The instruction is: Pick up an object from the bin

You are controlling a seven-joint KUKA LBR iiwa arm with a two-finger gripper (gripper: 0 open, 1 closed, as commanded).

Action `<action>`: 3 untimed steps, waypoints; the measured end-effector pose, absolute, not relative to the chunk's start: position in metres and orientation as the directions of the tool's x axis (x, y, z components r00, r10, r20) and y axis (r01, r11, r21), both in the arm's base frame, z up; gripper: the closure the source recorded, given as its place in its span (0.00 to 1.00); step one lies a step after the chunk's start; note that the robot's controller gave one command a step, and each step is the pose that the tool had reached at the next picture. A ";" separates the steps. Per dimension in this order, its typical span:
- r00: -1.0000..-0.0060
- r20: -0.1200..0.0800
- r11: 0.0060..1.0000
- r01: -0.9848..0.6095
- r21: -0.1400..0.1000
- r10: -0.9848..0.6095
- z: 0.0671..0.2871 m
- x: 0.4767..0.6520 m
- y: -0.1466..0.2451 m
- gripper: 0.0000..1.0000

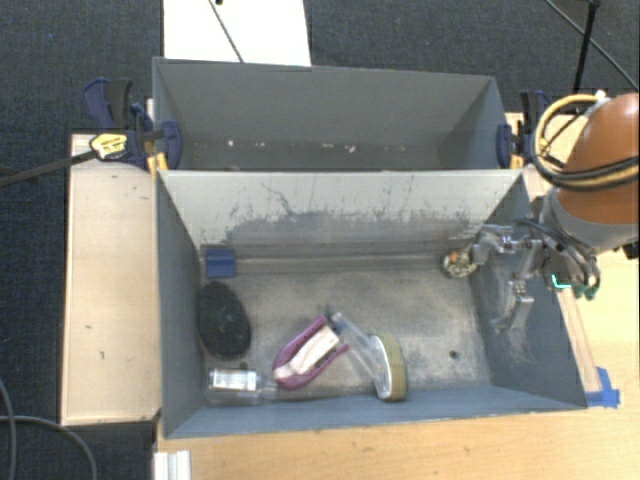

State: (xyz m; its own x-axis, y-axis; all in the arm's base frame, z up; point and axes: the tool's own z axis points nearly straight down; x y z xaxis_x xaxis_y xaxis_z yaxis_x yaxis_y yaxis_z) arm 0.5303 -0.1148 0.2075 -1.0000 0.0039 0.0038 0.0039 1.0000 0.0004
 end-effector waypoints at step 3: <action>-0.992 -0.002 0.992 0.125 -0.001 0.125 0.070 0.485 0.031 0.00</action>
Offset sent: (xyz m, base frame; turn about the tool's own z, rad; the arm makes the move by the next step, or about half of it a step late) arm -0.0506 0.0571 -0.0762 0.0600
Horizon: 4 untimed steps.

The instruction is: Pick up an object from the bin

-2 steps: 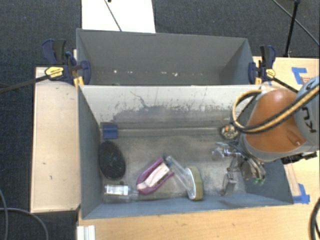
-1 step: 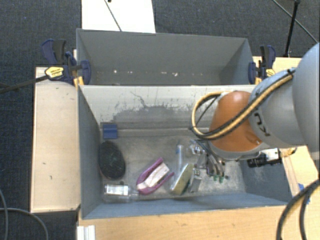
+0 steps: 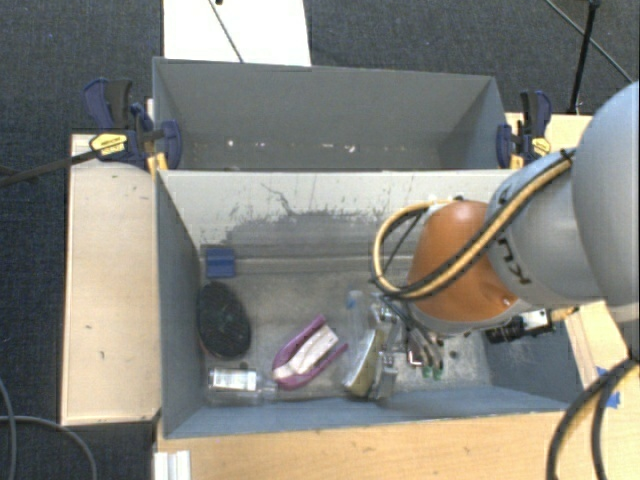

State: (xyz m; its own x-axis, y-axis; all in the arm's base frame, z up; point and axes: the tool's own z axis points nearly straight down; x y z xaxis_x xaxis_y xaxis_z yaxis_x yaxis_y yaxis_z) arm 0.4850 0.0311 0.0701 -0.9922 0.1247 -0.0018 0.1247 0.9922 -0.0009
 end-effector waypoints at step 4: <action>-0.874 -0.003 0.874 -0.486 0.003 -0.486 0.095 0.499 0.035 0.00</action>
Offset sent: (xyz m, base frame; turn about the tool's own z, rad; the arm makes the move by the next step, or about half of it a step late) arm 0.0128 -0.0561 0.0055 -0.1032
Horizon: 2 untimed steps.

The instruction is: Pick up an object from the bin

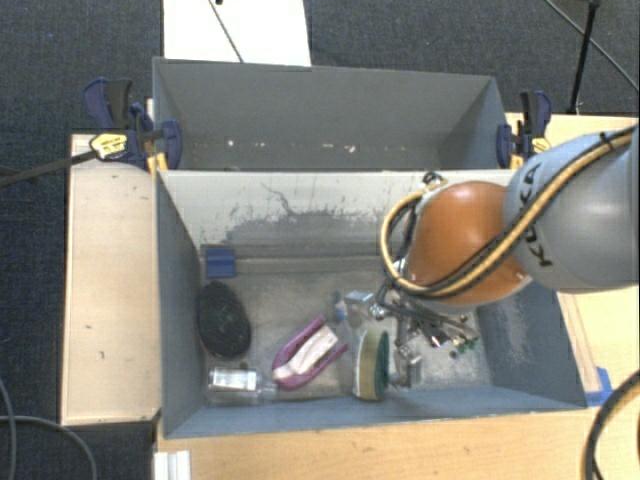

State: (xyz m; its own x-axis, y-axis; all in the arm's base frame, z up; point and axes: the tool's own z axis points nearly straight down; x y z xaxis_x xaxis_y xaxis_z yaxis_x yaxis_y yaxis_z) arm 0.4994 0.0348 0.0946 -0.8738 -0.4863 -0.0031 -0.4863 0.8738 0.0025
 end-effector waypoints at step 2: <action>-0.820 -0.056 0.822 -0.569 -0.020 -0.569 0.082 0.504 0.026 1.00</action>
Offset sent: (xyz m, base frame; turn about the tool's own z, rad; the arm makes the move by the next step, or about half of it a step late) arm -0.0103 -0.0148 -0.0246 -0.0982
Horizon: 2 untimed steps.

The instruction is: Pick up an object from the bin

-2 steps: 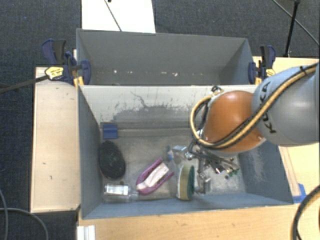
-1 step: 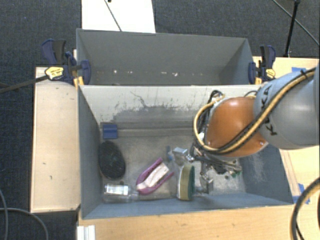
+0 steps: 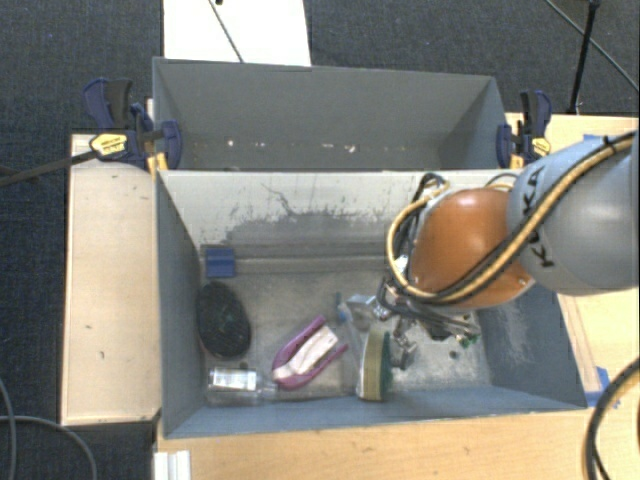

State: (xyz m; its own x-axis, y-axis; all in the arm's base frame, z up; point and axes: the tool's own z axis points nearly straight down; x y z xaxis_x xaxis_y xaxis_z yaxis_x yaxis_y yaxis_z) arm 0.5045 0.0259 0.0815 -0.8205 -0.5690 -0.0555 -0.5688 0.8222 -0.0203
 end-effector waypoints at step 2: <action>-0.953 0.002 0.953 -0.303 0.001 -0.303 0.141 0.491 0.044 1.00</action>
Offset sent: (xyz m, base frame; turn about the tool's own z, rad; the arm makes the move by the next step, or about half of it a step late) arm -0.0213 0.0091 0.1301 0.0211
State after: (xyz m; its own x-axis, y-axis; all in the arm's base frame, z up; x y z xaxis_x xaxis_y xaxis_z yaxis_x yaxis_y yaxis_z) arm 0.4909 0.0440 0.1409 -0.9529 -0.3034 0.0020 -0.3034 0.9529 0.0008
